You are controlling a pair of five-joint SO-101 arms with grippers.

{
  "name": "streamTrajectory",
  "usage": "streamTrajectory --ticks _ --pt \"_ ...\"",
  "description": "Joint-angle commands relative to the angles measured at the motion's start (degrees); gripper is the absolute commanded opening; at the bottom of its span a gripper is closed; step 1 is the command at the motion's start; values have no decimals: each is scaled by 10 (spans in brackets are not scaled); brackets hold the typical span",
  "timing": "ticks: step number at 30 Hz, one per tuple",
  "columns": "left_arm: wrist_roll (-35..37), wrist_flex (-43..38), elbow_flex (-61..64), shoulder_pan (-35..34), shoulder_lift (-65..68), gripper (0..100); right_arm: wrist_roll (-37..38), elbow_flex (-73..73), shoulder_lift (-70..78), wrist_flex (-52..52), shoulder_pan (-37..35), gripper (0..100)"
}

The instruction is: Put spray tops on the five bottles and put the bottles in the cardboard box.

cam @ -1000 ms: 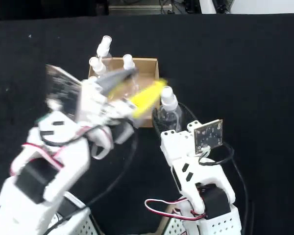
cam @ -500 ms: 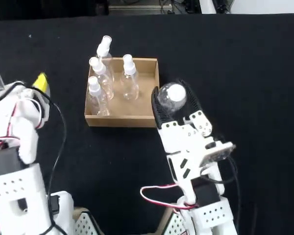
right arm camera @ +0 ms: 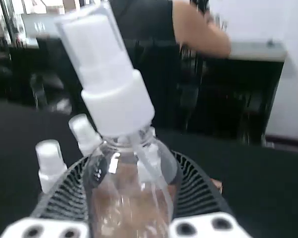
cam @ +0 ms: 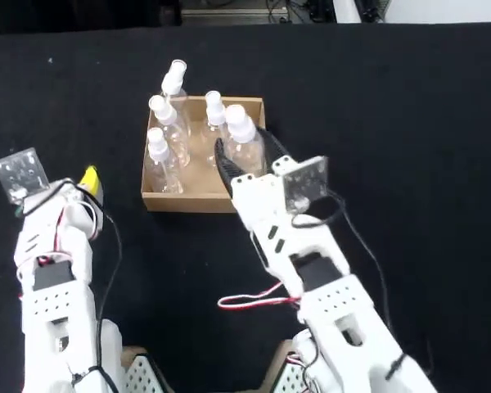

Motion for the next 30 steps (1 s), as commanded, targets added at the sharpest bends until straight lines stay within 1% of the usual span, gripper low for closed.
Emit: streamTrajectory --ticks 1,3,7,15,18,21,24,30 --pt "6 -92 33 -1 -10 202 -1 -34 47 -102 -8 11" --pt "15 -118 50 -1 -8 202 -1 -22 92 -191 -6 10" --pt "70 -150 72 -1 -8 202 -1 -15 219 -342 -6 10" --pt "77 -161 80 -1 -4 202 1 -32 474 -608 -5 10" --pt "76 -161 80 -1 -4 202 1 -52 548 -665 -4 10" --pt "75 -161 80 -1 -4 202 -1 -85 613 -696 8 10" --pt "74 -161 81 -1 -4 202 -1 -110 659 -716 24 10" --pt "74 -161 81 -1 -4 202 1 -117 695 -724 18 11"
